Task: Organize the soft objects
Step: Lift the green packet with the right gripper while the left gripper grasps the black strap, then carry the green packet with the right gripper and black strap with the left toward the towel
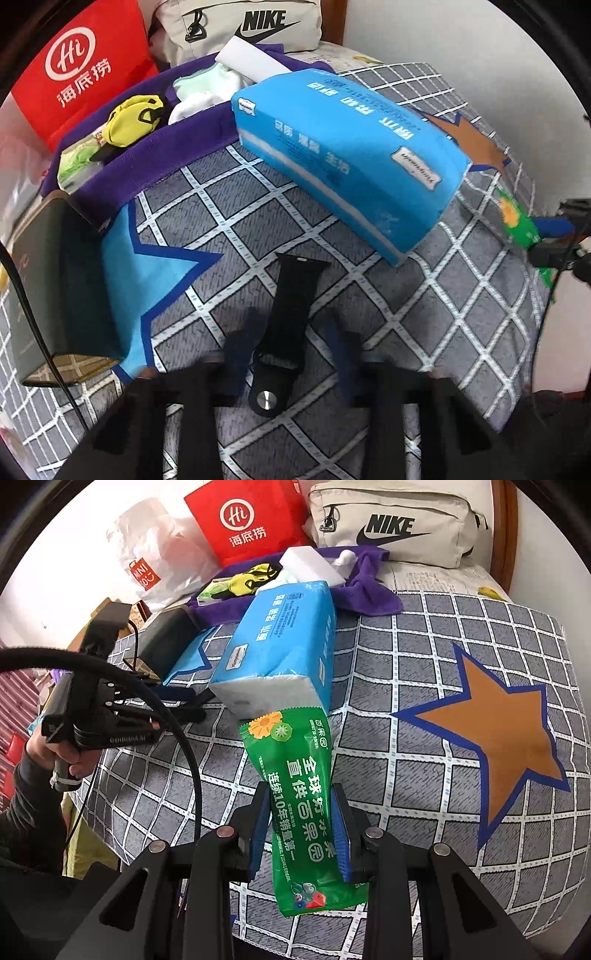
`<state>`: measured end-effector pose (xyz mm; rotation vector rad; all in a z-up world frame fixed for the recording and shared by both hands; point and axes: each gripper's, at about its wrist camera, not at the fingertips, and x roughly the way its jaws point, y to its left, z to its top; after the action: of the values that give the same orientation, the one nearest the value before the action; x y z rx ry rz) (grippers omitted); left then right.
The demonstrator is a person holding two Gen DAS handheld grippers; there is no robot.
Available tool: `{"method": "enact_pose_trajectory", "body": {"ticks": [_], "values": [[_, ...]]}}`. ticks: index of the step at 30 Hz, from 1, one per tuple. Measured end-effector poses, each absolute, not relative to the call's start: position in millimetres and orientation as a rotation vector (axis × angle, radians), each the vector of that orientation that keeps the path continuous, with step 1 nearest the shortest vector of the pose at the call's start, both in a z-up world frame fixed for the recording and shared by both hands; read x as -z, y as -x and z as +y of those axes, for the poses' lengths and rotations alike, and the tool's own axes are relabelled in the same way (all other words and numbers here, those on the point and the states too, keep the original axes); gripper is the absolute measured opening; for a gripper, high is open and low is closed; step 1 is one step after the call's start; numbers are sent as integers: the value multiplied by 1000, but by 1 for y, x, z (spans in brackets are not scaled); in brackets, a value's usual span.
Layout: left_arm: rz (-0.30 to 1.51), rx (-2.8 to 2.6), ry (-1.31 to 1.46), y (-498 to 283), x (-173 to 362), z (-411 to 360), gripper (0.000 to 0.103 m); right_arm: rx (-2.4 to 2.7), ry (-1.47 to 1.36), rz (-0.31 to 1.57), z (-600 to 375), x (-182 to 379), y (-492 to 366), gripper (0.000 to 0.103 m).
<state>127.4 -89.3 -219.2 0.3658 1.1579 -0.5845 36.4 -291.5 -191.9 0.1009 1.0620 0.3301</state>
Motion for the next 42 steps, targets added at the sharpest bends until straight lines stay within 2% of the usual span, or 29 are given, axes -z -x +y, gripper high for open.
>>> {"method": "enact_pose_trajectory", "body": {"ticks": [6, 10, 16, 29, 42], "values": [[1162, 581, -355, -124, 219, -85, 24, -343, -109, 1065, -290, 194, -38, 31], [1171, 574, -335, -128, 219, -87, 20, -347, -109, 1061, -287, 192, -41, 31], [1180, 547, -267, -130, 215, -75, 20, -341, -110, 1024, -283, 180, -42, 31], [1115, 509, -152, -131, 169, -41, 20, -346, -60, 911, -278, 130, -66, 31], [1062, 460, -88, -143, 143, -19, 20, -381, -77, 845, -264, 111, -106, 31]]}}
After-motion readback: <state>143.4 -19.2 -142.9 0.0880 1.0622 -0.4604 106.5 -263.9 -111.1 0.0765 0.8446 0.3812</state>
